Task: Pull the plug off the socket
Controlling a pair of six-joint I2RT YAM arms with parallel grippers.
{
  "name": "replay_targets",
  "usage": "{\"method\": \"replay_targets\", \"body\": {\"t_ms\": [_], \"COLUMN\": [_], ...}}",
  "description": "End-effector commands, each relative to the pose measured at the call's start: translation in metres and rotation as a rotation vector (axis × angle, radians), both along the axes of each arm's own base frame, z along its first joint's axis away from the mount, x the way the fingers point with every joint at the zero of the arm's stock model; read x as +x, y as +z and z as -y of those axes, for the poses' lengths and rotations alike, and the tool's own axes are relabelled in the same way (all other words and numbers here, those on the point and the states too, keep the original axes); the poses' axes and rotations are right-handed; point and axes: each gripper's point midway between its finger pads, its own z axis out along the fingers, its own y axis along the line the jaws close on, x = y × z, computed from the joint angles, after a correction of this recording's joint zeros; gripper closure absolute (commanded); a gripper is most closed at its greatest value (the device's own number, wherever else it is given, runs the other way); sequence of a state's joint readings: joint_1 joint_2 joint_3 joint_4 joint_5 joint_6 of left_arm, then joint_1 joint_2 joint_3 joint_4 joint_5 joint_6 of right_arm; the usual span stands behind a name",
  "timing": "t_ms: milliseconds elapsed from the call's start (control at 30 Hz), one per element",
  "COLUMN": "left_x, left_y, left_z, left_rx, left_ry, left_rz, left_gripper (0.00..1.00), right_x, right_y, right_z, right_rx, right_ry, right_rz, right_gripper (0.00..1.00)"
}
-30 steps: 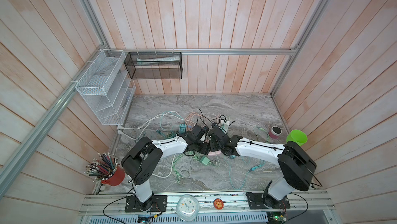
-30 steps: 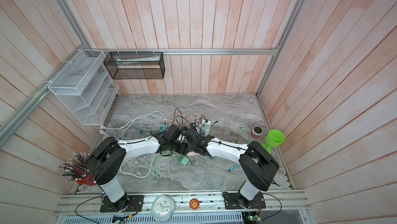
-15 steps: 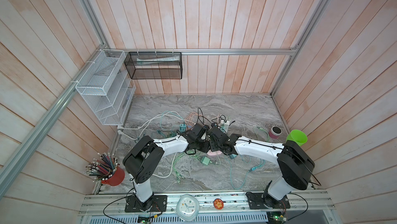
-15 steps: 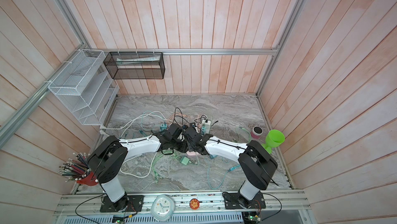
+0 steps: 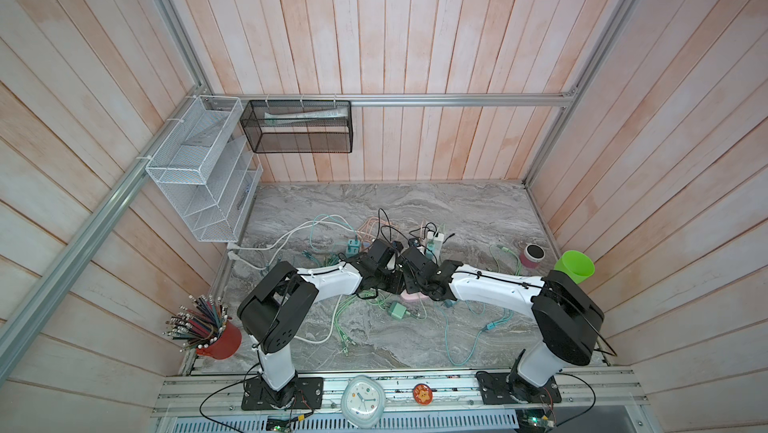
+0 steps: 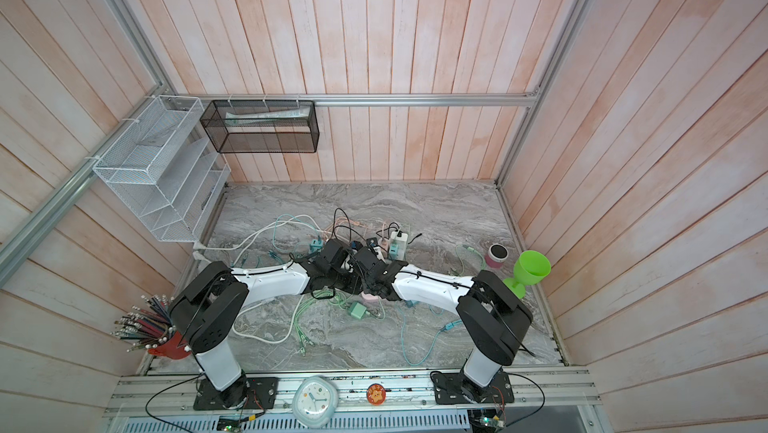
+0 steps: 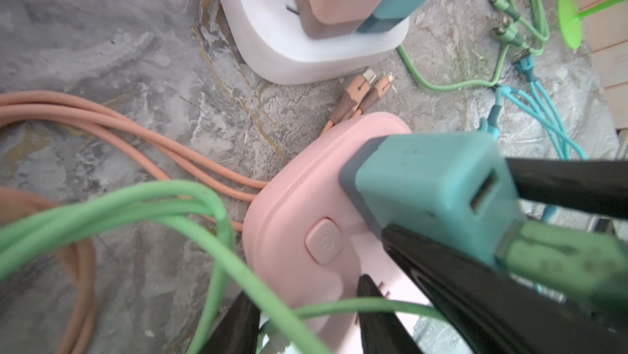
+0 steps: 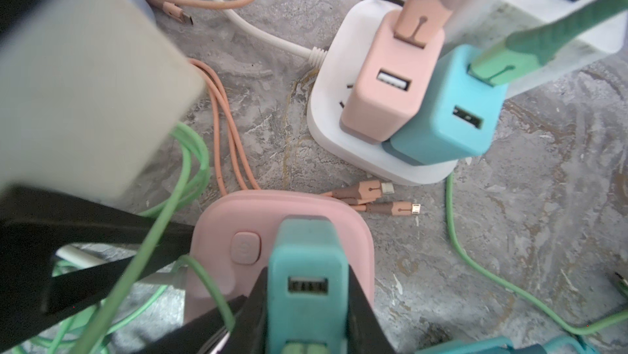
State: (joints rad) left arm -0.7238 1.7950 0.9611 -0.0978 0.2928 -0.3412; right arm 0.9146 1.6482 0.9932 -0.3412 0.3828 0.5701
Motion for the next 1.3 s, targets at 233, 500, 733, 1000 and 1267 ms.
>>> {"method": "replay_targets", "body": {"t_ms": [233, 500, 733, 1000, 1267], "left_x": [-0.03, -0.033, -0.033, -0.033, -0.031], "left_y": [-0.078, -0.085, -0.088, -0.089, -0.09], "left_z": [-0.046, -0.044, -0.042, -0.05, -0.047], "left_rx": [0.244, 0.238, 0.237, 0.272, 0.267], "left_ry": [0.004, -0.004, -0.005, -0.002, -0.005], "left_rz": [-0.151, -0.181, -0.191, -0.174, -0.181], "left_gripper": [0.53, 0.53, 0.53, 0.53, 0.53], "right_x": [-0.011, -0.006, -0.008, -0.011, -0.008], "right_y": [0.008, 0.0, -0.003, 0.003, 0.008], "right_z": [-0.008, -0.012, -0.017, -0.004, -0.003], "right_rx": [0.11, 0.011, 0.044, 0.122, 0.158], "right_ry": [0.041, 0.022, 0.011, 0.034, 0.044], "right_rz": [-0.057, -0.057, -0.069, -0.113, -0.11], "right_gripper": [1.0, 1.0, 1.0, 1.0, 1.0]}}
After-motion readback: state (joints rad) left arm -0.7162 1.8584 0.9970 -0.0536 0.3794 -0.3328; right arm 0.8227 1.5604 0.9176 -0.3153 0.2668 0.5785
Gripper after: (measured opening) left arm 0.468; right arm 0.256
